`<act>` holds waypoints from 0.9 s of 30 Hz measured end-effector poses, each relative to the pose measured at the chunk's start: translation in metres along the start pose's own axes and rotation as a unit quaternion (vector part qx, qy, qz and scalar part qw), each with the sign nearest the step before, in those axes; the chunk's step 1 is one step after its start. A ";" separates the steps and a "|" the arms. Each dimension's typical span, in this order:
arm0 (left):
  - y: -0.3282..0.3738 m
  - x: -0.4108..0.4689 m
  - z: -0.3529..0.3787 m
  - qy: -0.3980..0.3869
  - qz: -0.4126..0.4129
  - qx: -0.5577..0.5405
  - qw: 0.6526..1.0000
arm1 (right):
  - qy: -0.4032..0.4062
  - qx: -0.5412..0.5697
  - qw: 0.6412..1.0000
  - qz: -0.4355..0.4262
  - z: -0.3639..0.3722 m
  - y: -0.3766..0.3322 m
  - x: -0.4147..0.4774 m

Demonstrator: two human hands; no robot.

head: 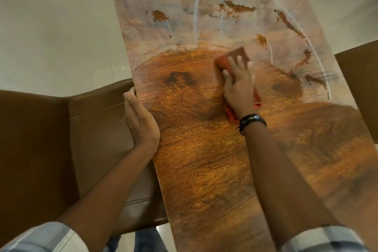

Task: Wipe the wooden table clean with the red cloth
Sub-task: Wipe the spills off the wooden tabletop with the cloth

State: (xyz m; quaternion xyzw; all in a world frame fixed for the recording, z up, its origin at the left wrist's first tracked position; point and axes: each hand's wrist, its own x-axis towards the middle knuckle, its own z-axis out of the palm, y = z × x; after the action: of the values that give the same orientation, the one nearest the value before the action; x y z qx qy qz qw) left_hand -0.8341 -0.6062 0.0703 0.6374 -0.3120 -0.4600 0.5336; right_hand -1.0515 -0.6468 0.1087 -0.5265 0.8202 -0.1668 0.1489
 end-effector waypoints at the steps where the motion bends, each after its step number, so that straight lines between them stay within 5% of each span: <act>1: -0.001 0.001 0.000 0.000 0.002 0.002 1.000 | -0.016 0.006 0.999 -0.043 0.013 -0.022 -0.012; 6: 0.001 0.002 -0.003 -0.005 0.008 -0.016 1.000 | -0.106 0.005 0.961 -0.254 0.062 -0.099 -0.087; 9: 0.000 0.001 -0.004 0.013 -0.002 -0.022 1.000 | -0.131 -0.004 0.948 -0.290 0.056 -0.084 -0.102; 15: -0.007 0.001 -0.002 0.005 -0.012 -0.023 1.000 | -0.024 -0.009 0.998 -0.056 0.001 0.025 -0.067; 19: -0.007 0.001 -0.003 0.011 -0.014 -0.026 1.000 | 0.022 0.028 0.997 0.075 -0.011 0.039 -0.053; 24: 0.003 0.000 -0.009 0.040 -0.045 -0.023 0.998 | -0.051 0.015 0.990 -0.133 0.037 -0.036 -0.142; 27: 0.013 -0.004 -0.012 0.107 0.012 0.087 0.990 | -0.100 -0.024 0.966 -0.236 0.054 -0.050 -0.200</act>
State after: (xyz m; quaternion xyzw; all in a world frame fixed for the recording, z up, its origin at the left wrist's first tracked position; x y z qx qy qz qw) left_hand -0.8229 -0.6008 0.0843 0.7230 -0.3000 -0.3538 0.5119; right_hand -0.9072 -0.4897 0.0952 -0.7223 0.6579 -0.1238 0.1736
